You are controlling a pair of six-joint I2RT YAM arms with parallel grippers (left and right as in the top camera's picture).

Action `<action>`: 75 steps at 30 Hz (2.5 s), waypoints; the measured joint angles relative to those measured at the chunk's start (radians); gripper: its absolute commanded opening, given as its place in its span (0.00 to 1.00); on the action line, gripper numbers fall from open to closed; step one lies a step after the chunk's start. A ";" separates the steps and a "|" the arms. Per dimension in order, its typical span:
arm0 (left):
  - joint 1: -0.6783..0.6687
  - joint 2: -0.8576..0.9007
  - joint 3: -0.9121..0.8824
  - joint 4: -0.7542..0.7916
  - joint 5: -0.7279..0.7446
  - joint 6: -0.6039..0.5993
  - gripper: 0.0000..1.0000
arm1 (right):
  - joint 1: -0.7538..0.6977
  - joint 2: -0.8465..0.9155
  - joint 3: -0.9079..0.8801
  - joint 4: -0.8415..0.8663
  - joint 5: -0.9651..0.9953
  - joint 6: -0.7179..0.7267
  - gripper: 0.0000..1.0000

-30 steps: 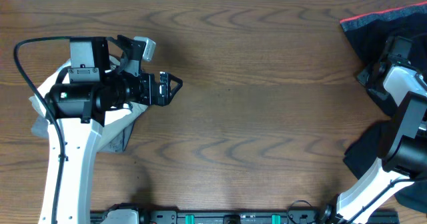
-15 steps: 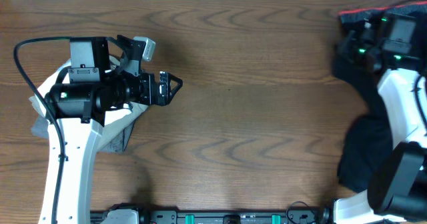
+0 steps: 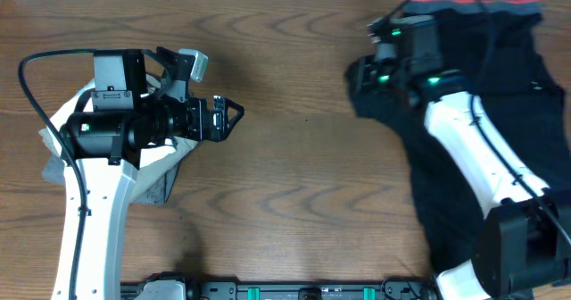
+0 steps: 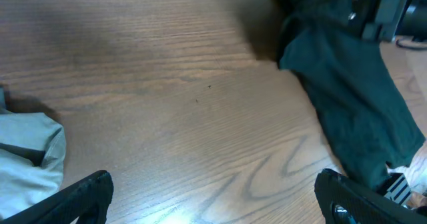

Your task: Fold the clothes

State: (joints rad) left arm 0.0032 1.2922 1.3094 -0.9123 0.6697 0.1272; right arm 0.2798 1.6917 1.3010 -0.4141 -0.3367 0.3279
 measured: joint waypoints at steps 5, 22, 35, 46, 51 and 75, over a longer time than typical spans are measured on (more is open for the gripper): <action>0.000 0.000 0.000 0.000 0.000 0.000 0.98 | 0.104 0.000 0.000 0.000 0.045 -0.003 0.04; -0.044 0.077 0.000 0.050 -0.042 0.000 0.98 | 0.307 0.000 0.000 -0.035 0.034 -0.214 0.18; -0.258 0.395 0.000 0.337 -0.059 -0.046 0.98 | -0.013 0.000 0.000 -0.206 0.242 -0.061 0.51; -0.350 0.699 0.002 0.631 -0.160 -0.248 0.98 | -0.320 0.000 0.000 -0.198 0.236 -0.024 0.66; -0.360 0.767 0.012 0.659 -0.177 -0.286 0.98 | -0.396 0.000 0.000 -0.191 0.236 -0.028 0.69; -0.461 0.756 0.058 0.359 -0.169 -0.310 0.98 | -0.416 0.000 0.000 -0.089 0.259 -0.044 0.12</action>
State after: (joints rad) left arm -0.4580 2.0483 1.3674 -0.5533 0.5007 -0.1829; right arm -0.1360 1.6913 1.3006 -0.5026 -0.0772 0.2836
